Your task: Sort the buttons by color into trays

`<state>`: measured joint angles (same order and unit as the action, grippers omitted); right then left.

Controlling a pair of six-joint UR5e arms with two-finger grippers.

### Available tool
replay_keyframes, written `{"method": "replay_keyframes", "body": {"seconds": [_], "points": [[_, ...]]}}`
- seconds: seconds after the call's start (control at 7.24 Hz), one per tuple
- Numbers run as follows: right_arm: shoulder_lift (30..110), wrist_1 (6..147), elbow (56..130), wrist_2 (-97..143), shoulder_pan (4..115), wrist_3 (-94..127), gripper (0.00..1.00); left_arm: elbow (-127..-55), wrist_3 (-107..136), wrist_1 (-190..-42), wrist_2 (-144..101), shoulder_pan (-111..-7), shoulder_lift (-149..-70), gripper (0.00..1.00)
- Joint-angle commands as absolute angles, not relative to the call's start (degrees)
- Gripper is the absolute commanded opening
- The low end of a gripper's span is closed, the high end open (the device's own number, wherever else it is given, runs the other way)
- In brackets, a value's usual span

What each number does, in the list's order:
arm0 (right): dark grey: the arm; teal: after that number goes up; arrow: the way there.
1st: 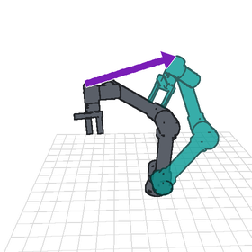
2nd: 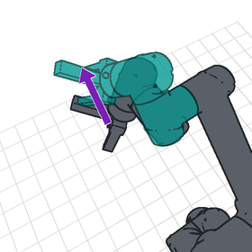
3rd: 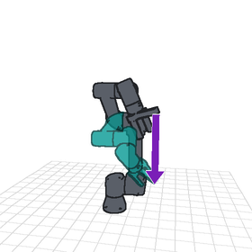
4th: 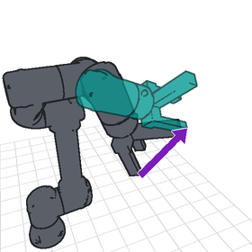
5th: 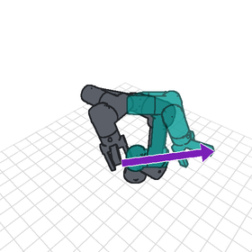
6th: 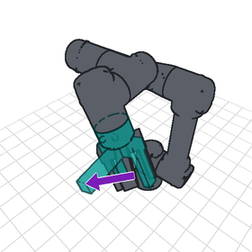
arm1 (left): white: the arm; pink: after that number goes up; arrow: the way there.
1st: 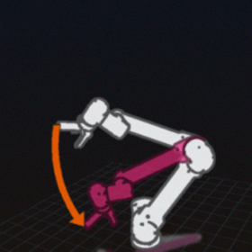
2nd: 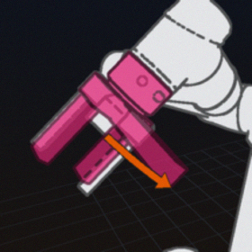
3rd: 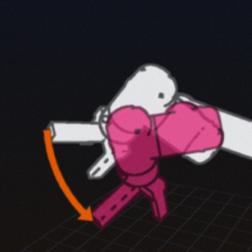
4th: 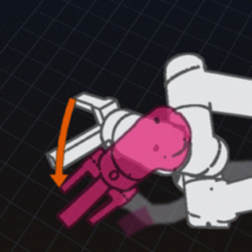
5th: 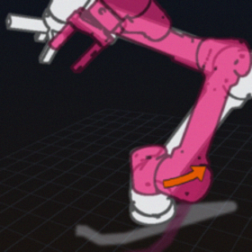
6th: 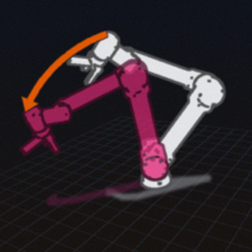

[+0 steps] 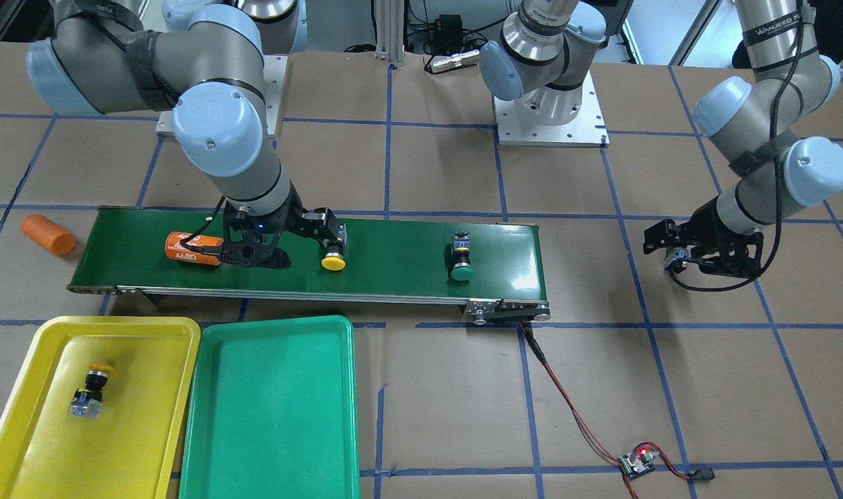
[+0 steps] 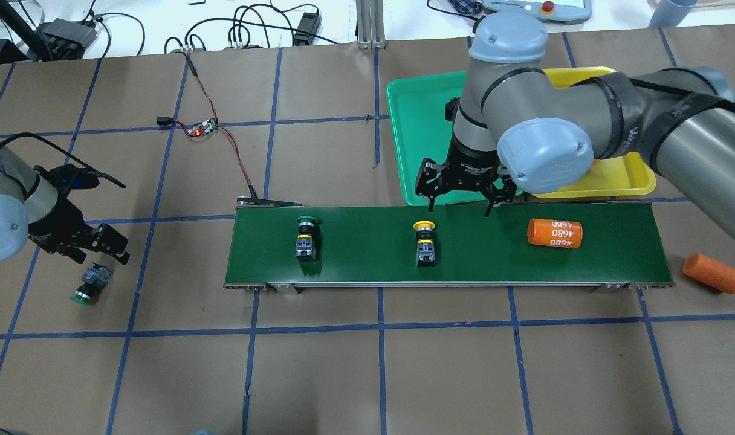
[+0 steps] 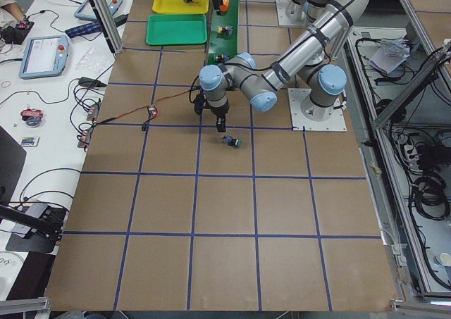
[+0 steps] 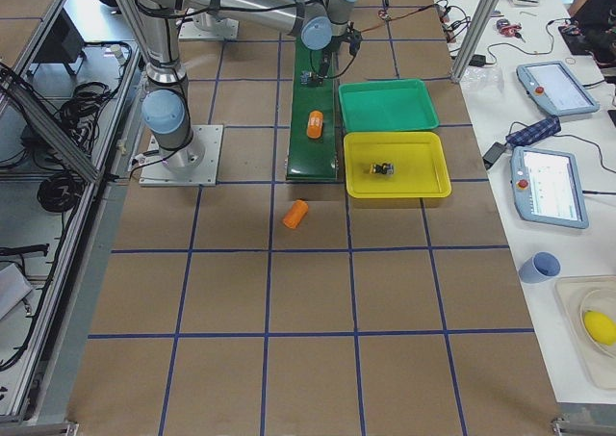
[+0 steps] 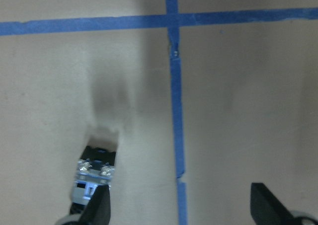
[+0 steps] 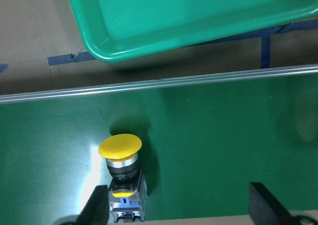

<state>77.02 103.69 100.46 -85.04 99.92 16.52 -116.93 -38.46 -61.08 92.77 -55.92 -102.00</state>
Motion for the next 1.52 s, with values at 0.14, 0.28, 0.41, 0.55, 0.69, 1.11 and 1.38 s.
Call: {"method": "replay_keyframes", "body": {"seconds": [0.14, 0.28, 0.41, 0.55, 0.69, 1.11, 1.38], "points": [[74.89, 104.5, 102.2, -84.82, 101.16, 17.23, 1.0, -118.56, -41.65, -56.43, 94.21, -53.26, -104.76, 1.0], [74.53, 104.76, 102.74, -84.81, 101.16, 17.23, 1.0, -119.09, -42.27, -56.43, 95.7, -53.17, -105.46, 1.0], [73.84, 104.77, 102.83, -84.81, 101.25, 17.23, 1.0, -119.61, -42.36, -56.43, 95.97, -53.17, -105.82, 1.0], [73.22, 104.77, 103.27, -84.81, 101.25, 17.23, 1.0, -120.49, -42.45, -56.34, 96.06, -53.17, -105.99, 1.0], [72.6, 104.77, 104.14, -84.9, 101.25, 17.14, 0.91, -120.93, -42.54, -54.68, 96.06, -53.17, -106.08, 0.97], [71.98, 105.12, 103.8, -85.25, 101.08, 17.14, 0.0, -121.03, -43.86, -51.68, 96.06, -53.35, -106.35, 0.0], [72.77, 105.03, 102.93, -85.95, 100.47, 17.14, 0.0, -120.24, -42.29, -54.55, 95.28, -55.62, -102.59, 0.0]]}}
